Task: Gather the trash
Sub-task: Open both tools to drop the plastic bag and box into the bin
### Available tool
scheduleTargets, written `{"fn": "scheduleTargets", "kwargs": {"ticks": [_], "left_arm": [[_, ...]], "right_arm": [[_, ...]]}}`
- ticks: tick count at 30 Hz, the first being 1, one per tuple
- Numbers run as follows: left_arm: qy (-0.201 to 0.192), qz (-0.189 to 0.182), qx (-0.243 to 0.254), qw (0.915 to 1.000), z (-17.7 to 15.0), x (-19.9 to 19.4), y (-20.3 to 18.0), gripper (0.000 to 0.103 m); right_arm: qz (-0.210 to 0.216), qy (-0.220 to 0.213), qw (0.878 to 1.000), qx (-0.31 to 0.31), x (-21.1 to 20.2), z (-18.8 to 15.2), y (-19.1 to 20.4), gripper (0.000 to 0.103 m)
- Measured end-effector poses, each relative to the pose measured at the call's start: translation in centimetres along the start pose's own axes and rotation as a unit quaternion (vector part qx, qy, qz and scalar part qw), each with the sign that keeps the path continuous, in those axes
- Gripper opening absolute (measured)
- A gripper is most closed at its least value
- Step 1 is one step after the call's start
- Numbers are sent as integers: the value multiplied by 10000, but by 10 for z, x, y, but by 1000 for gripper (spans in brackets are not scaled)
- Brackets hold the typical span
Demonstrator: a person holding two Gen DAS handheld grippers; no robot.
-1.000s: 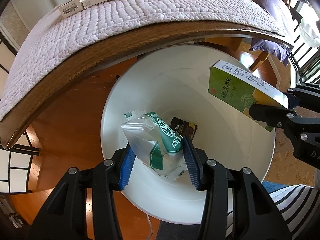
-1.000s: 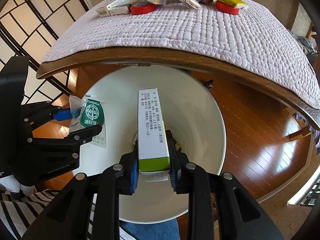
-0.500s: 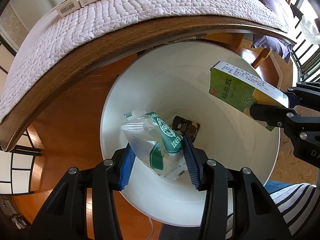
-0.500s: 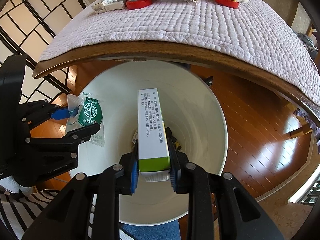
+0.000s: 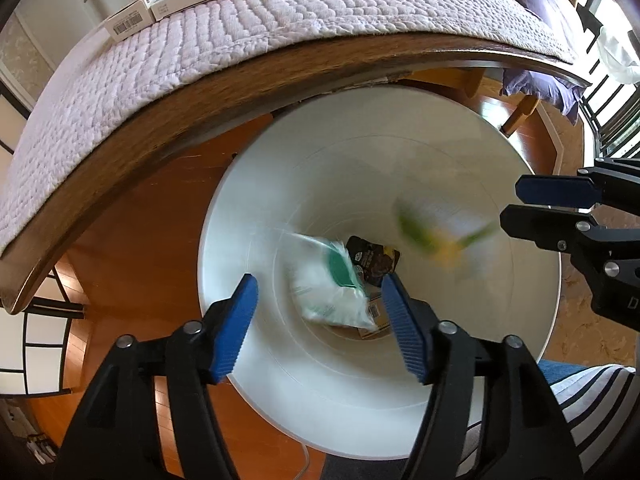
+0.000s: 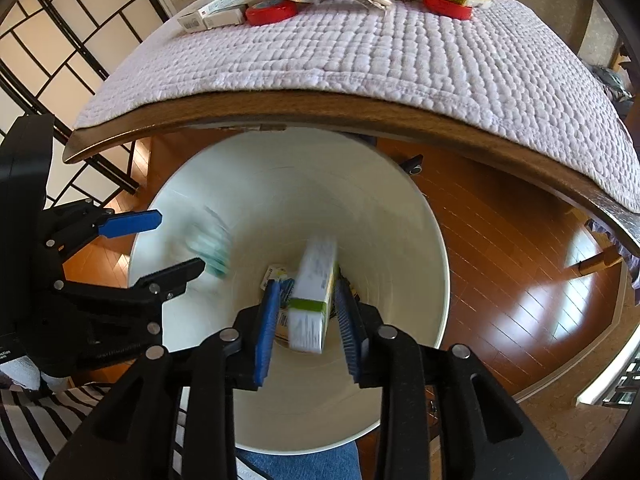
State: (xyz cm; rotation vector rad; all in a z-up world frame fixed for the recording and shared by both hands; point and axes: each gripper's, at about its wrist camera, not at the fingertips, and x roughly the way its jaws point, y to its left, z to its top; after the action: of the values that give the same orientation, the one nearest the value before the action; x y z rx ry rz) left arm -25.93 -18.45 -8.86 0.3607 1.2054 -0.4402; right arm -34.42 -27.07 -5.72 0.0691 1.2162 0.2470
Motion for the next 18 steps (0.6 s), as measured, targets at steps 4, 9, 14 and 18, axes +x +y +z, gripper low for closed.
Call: {"fn": "scheduleTargets", "kwargs": {"ticks": [4,9,14,18], "left_arm": [[-14,3,-10,10000,3,-1,-1,68],[-21,24,-65,10000,5,-4,4,68],[-182,20,-148,9997,7,-19,9,68],[-628,3,-262,9977,13,-51,16,68]], "right_arm": [[1,-10,10000,16,1,2,-4,29],[-3,-15,10000,15,-3,2,-6,29],[-130,-136,9998,-104,-22,11,-12,29],[-338,-576,9973,-291,-56,17,-13,29]]}}
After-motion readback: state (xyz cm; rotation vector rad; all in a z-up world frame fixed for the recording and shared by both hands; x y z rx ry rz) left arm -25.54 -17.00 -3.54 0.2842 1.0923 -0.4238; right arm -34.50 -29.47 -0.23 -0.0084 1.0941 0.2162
